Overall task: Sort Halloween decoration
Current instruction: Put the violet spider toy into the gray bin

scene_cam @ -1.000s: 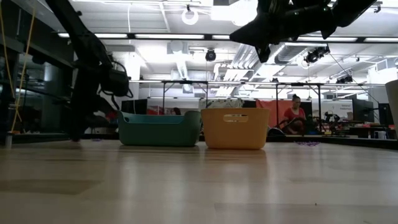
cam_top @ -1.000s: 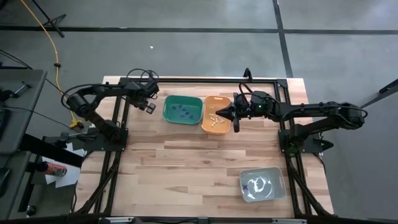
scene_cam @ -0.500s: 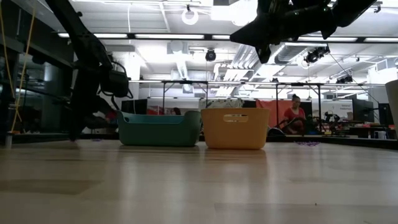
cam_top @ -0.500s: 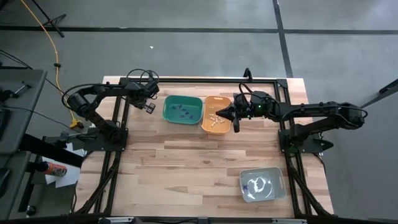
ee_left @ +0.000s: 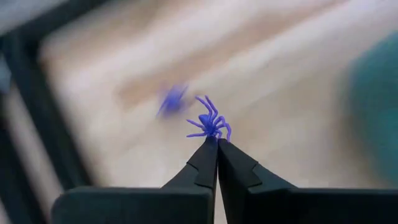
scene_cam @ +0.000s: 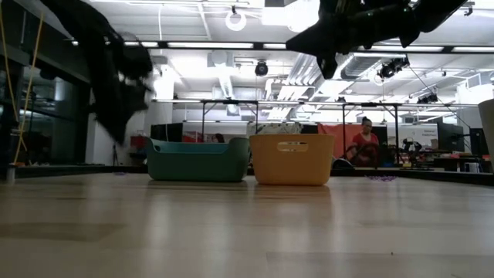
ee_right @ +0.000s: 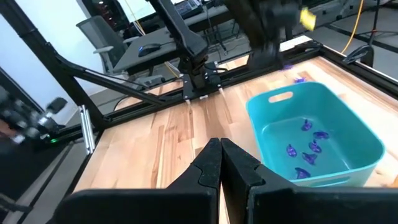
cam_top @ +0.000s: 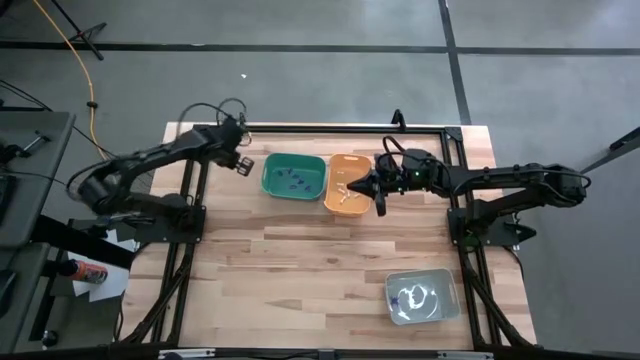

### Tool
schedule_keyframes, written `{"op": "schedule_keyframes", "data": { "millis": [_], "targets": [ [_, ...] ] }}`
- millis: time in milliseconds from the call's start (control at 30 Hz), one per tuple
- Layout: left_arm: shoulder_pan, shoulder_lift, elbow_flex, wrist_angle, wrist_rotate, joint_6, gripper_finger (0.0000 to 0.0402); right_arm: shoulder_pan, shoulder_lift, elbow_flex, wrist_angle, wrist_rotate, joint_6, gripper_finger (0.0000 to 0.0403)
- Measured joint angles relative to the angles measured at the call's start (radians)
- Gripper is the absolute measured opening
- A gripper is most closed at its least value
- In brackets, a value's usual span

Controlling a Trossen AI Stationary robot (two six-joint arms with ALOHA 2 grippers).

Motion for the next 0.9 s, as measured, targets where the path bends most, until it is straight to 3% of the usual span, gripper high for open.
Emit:
{"op": "schedule_keyframes", "data": {
  "millis": [100,233,367,433,667,900],
  "targets": [
    [-0.015,-0.132,0.001,0.110,0.116,0.057,0.0000,0.000,0.000,0.000,0.002,0.000,-0.007,0.0000],
    [-0.048,-0.275,0.001,0.320,0.344,0.074,0.0000,0.000,0.000,0.000,0.024,0.020,0.001,0.0000],
    [-0.123,-0.344,0.002,0.588,0.568,0.000,0.0000,0.000,0.000,0.000,0.089,0.050,0.002,0.0000],
    [-0.188,-0.349,0.003,0.707,0.623,-0.013,0.0000,0.000,0.000,0.000,0.140,0.053,0.002,0.0000],
    [-0.491,-0.309,0.003,0.858,0.606,-0.044,0.0000,0.009,0.000,0.000,0.279,0.053,0.002,0.0000],
    [-0.707,-0.221,0.003,0.984,0.460,-0.043,0.0000,0.067,0.000,0.000,0.284,0.051,-0.058,0.0000]
  ]
}}
